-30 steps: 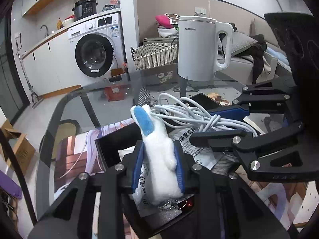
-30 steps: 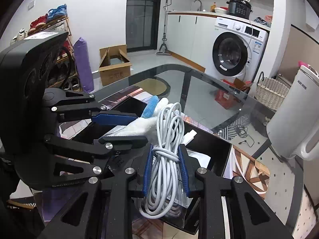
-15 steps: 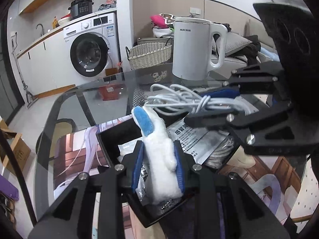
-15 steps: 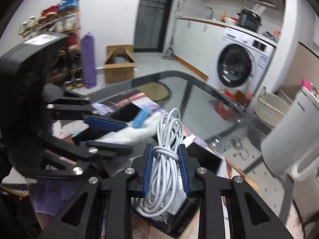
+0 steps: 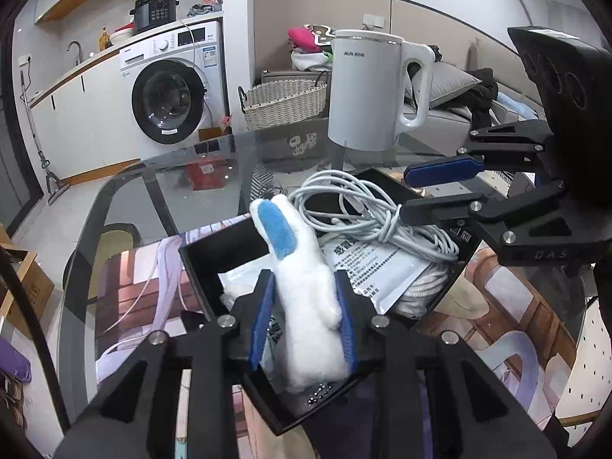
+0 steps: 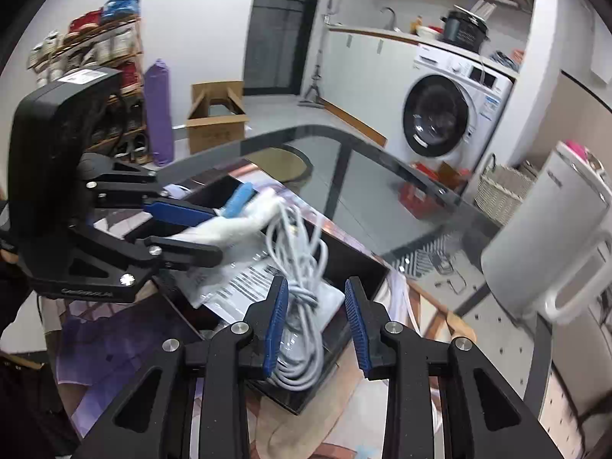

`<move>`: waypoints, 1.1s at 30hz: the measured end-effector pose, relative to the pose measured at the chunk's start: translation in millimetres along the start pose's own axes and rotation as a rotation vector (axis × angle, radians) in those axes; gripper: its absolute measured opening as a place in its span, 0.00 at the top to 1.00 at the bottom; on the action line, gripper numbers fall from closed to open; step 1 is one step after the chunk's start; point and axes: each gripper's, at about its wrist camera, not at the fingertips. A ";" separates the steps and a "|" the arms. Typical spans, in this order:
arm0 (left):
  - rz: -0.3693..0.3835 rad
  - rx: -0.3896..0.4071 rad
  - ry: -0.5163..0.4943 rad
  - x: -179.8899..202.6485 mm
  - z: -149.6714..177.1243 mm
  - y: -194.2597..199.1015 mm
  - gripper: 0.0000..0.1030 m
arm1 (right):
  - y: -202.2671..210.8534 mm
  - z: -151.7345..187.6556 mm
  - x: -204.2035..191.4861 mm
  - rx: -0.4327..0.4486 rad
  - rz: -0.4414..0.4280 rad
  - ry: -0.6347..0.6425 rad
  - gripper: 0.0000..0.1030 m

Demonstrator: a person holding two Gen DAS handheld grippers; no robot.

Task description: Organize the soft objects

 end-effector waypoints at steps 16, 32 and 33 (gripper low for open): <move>-0.055 0.071 0.034 12.7 8.1 29.5 0.10 | 34.1 18.6 -10.4 0.168 -0.017 -0.143 0.17; -0.159 0.186 0.187 18.5 48.0 59.3 0.00 | 66.5 72.5 -32.1 0.267 0.004 -0.250 0.01; -0.160 0.192 0.194 19.4 50.9 59.8 0.00 | 66.0 74.9 -32.0 0.272 0.003 -0.258 0.01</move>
Point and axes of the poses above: each gripper's, at about its wrist camera, not at the fingertips, and y roughly against the way its jaws point, x to its right, z to its underside, and after that the axes turned 9 degrees about -y, right-handed
